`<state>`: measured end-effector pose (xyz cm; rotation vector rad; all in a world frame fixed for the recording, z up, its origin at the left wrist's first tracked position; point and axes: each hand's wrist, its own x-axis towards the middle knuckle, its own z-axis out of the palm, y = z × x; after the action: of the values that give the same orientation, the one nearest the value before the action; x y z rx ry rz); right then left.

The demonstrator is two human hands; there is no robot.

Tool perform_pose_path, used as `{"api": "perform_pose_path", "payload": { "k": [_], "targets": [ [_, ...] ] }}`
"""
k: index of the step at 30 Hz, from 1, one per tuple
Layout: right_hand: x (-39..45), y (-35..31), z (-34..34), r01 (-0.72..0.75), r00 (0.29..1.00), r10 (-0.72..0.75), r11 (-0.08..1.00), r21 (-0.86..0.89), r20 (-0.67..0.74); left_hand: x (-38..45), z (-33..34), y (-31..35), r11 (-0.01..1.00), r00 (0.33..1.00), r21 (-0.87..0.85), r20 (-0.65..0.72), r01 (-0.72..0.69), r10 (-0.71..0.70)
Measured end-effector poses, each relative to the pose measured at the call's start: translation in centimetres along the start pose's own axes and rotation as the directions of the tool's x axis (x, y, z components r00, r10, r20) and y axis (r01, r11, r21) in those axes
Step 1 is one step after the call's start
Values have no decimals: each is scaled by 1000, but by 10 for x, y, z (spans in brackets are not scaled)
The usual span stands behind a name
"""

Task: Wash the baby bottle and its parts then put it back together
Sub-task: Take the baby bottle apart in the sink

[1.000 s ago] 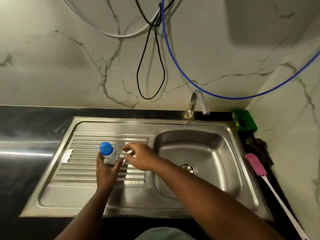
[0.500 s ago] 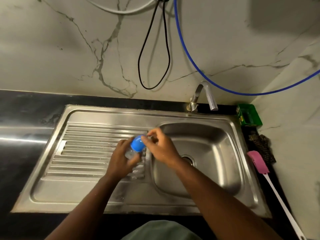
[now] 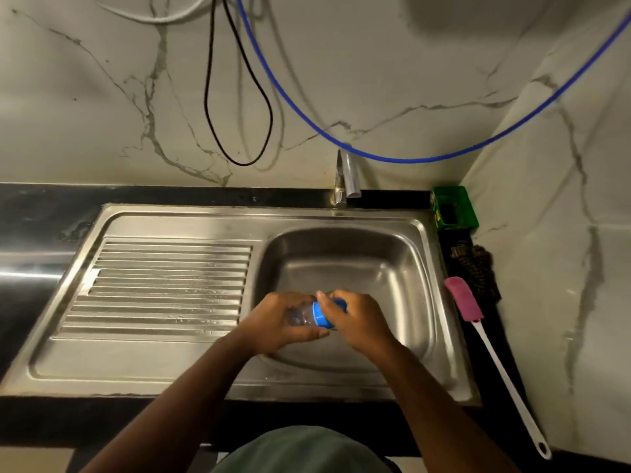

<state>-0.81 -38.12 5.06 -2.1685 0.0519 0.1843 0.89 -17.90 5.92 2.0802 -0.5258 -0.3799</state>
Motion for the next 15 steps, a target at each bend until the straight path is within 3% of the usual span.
{"api": "perform_pose_path", "payload": {
  "k": [4, 8, 13, 15],
  "targets": [
    [-9, 20, -23, 56, 988, -64, 997, 61, 143, 4, 11, 13, 999, 998, -21, 53, 45, -43],
    [-11, 34, -40, 60, 941, -124, 977, 205, 315, 0, 30, 16, 989, 993, -92, 10, 114, -114],
    [-25, 42, -51, 153, 922, -226, 958, 242, 315, -8, 42, 14, 988, 990, -68, 22, 138, -136],
    [-28, 42, -48, 102, 941, -195, 943, 318, 278, -6, 41, 11, 993, 993, -23, 7, 117, -117]
  ]
}}
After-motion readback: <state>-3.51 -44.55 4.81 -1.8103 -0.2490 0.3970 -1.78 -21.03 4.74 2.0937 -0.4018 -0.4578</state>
